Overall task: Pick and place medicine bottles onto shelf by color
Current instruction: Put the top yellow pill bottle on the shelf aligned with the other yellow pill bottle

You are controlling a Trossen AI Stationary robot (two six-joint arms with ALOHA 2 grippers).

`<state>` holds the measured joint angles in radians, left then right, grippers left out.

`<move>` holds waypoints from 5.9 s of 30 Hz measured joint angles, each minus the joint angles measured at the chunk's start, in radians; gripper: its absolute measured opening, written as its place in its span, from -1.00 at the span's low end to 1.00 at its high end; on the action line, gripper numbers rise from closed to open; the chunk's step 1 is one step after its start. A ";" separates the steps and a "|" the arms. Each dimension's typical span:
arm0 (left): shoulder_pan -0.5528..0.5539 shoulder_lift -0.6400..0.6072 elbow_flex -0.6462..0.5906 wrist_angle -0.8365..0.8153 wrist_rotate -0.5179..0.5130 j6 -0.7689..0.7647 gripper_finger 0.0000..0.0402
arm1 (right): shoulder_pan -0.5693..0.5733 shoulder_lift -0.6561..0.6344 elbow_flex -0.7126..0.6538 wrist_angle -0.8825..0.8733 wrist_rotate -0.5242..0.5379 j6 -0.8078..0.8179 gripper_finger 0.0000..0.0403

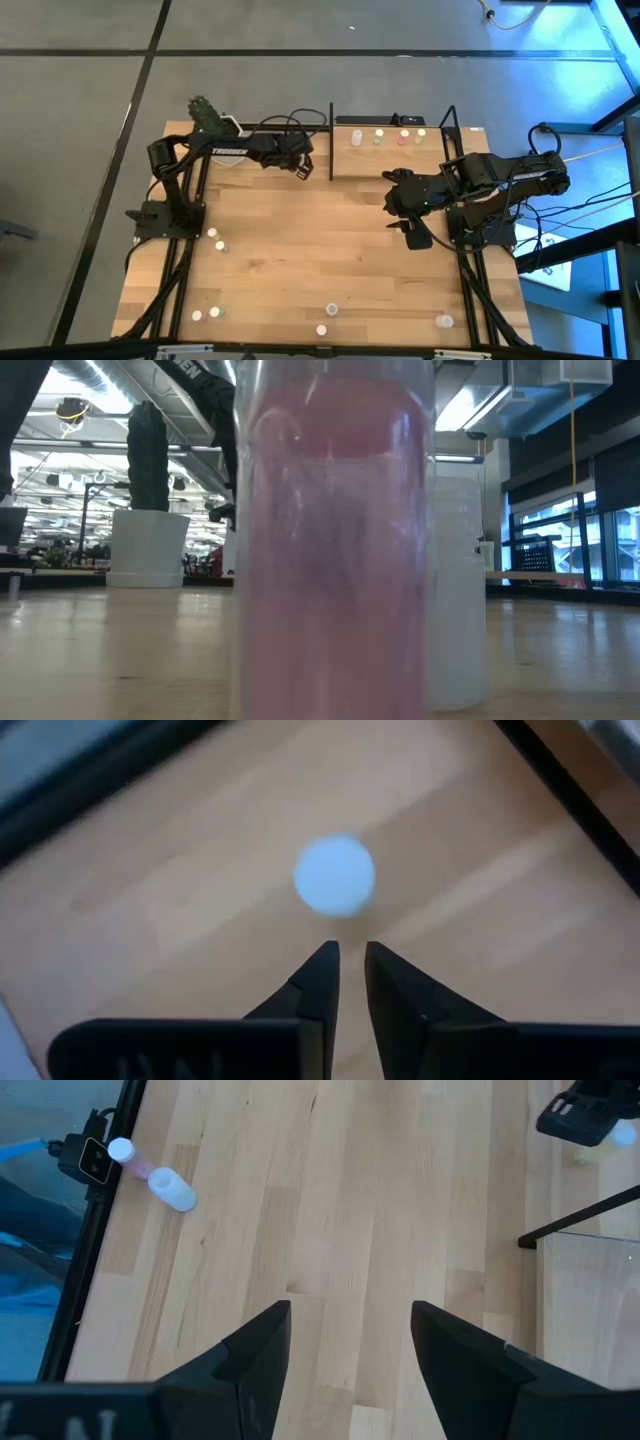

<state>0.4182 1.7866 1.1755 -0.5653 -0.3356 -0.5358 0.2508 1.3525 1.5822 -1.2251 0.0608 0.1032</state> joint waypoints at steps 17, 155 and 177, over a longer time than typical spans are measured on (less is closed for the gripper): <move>-0.079 -0.228 0.000 -0.105 0.025 -0.012 -0.78 | -0.072 0.000 0.000 0.008 0.196 0.070 0.04; 0.096 0.025 0.000 0.129 0.090 0.065 -0.24 | -0.111 0.000 0.000 0.039 0.304 0.124 0.04; 0.090 0.014 0.000 0.093 0.092 0.068 -0.51 | -0.111 0.000 0.000 0.039 0.304 0.124 0.04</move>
<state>0.5086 1.8004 1.1759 -0.4721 -0.2438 -0.4675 0.1394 1.3525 1.5826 -1.1862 0.3649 0.2276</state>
